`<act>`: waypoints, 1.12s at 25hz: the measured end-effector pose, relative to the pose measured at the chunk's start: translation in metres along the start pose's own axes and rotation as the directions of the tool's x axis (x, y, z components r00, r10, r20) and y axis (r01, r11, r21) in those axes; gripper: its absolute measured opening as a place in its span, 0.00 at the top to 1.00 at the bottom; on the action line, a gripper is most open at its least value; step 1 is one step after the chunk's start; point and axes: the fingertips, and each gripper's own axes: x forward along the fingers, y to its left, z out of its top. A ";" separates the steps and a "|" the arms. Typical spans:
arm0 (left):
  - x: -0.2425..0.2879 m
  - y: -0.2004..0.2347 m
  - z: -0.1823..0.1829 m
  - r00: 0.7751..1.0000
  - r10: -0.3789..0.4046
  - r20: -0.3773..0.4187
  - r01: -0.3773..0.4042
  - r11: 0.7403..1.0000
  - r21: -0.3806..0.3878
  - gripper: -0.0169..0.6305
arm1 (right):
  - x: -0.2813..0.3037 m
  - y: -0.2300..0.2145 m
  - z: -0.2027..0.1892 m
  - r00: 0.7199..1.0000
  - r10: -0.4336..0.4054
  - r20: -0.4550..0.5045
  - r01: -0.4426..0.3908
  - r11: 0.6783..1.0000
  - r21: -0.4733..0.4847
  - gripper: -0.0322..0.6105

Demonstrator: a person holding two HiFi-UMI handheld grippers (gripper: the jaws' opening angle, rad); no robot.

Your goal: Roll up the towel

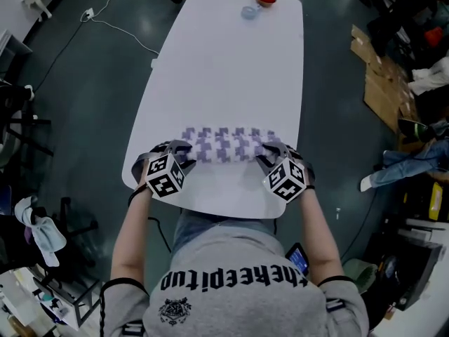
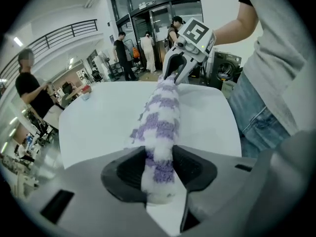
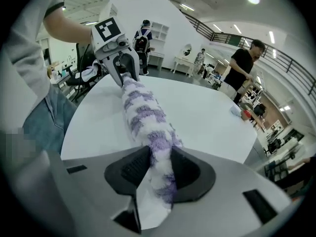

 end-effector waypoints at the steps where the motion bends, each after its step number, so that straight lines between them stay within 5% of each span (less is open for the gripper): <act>1: 0.000 0.004 0.001 1.000 -0.010 0.004 0.010 1.000 -0.007 0.73 | 0.001 -0.003 0.001 1.000 0.004 0.000 -0.004 1.000 0.004 0.77; 28: 0.032 0.087 0.001 1.000 -0.022 0.013 0.023 0.991 -0.131 0.73 | 0.036 -0.071 0.017 0.998 -0.065 -0.008 0.065 0.986 0.152 0.75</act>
